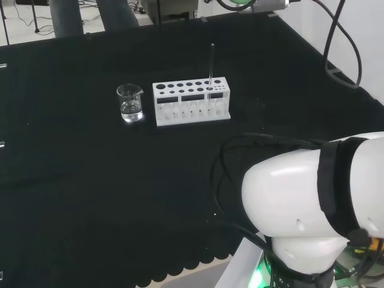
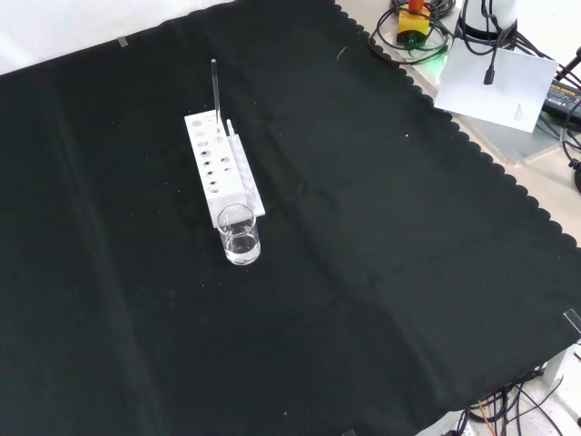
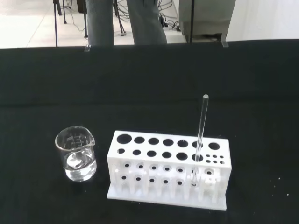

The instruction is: Take the glass rod from the white test tube rack.

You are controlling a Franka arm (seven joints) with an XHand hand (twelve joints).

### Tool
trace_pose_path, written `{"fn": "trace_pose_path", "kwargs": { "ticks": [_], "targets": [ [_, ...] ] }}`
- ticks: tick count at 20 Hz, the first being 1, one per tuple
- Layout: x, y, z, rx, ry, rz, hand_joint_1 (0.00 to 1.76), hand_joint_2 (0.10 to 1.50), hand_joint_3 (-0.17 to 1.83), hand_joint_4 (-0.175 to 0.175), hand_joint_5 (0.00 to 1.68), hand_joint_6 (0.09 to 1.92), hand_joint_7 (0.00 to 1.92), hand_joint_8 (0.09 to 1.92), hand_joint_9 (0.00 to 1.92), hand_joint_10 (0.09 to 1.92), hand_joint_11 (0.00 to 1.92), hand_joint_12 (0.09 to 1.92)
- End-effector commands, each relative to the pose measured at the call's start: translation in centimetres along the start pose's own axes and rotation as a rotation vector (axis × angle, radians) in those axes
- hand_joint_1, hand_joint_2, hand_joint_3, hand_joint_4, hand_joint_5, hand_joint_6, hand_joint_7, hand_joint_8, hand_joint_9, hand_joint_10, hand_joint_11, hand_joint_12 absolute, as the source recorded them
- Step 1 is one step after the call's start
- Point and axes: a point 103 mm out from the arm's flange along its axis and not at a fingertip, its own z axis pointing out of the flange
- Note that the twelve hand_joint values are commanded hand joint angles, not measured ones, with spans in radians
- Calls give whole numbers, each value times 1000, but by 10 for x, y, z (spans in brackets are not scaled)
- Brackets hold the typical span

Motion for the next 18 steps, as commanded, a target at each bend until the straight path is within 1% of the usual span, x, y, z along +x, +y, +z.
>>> {"fn": "trace_pose_path", "kwargs": {
  "ticks": [1,2,5,7,9,10,16,18],
  "targets": [
    [-1,6,3,23,4,-5,719,867,536,-175,191,87,23,973,135,966,33,1480],
    [-1,10,4,23,5,-8,720,866,539,-175,192,87,25,973,138,967,35,1481],
    [-3,22,4,31,41,-8,720,862,546,-175,196,87,30,974,146,966,43,1482],
    [-7,27,2,21,36,-2,721,861,549,-175,196,87,32,975,148,966,46,1482],
    [-16,33,1,18,44,10,721,859,551,-175,197,87,34,975,149,965,50,1482],
    [-21,36,1,25,37,18,722,859,553,-175,197,87,35,975,150,965,52,1482],
    [-48,60,-1,33,24,81,724,856,560,-175,199,87,46,978,155,964,64,1481],
    [-52,69,0,35,26,83,724,854,563,-175,200,87,52,979,158,964,70,1481]
  ]
}}
